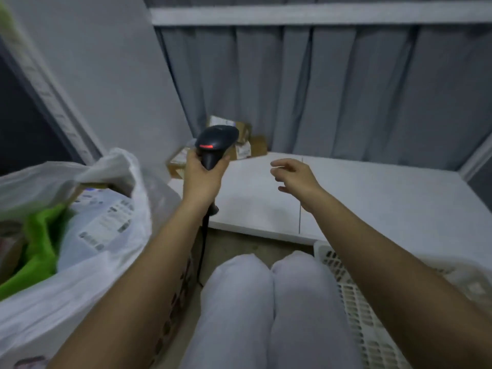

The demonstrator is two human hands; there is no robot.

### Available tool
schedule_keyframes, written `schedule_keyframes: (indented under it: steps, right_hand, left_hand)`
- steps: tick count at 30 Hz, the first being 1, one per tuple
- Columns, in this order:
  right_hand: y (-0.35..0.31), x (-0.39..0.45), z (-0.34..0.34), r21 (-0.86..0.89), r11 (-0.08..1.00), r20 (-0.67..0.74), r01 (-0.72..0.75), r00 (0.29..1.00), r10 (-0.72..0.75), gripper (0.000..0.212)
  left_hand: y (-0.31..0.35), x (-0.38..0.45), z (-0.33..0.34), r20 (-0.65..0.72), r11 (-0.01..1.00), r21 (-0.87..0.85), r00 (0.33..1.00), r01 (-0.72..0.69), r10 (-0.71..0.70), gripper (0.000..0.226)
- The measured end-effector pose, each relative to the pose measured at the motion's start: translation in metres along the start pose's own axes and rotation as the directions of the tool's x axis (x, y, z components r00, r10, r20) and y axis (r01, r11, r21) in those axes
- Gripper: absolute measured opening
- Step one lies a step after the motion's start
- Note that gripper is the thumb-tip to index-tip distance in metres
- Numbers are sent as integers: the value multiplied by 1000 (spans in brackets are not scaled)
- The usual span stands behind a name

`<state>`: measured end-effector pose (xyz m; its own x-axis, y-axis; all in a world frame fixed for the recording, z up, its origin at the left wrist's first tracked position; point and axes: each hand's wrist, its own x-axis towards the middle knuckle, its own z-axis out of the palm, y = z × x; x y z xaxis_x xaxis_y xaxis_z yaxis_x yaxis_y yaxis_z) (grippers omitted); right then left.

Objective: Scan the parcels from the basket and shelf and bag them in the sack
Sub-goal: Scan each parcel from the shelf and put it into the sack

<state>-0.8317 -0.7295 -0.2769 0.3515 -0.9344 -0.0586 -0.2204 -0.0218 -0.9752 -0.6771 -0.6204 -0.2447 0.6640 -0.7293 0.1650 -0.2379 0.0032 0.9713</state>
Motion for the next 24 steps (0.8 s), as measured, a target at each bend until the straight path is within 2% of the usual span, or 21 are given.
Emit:
schedule_keyframes:
  steps: [4,9,14,19,22,24]
  right_hand:
    - [51,59,2,15,995,-86,-94,992,95,19]
    - [99,148,22,-2,994,-112,-110,988,109,17]
    - [128,255,55,-170,986,-73,-4,997,-9,22]
    - [134,343,86,-188,980,-75,60,994,-76,34]
    - [135,385,102,-249,947,-55,201,974,-221,37]
    - [136,415,111,-351,895,-65,276,946,-317,47]
  left_hand:
    - [-52,52,41,8,994,-11,994,109,-109,37]
    - [-119,125,88,-20,970,-5,969,244,-244,33]
    - [-176,214,123,-24,959,0,959,282,-282,31]
    - [-214,287,137,-51,956,-26,955,292,-293,31]
    - [-232,321,140,-100,958,-31,952,286,-288,35]
    - [-244,340,140,-121,952,-52,945,301,-305,37]
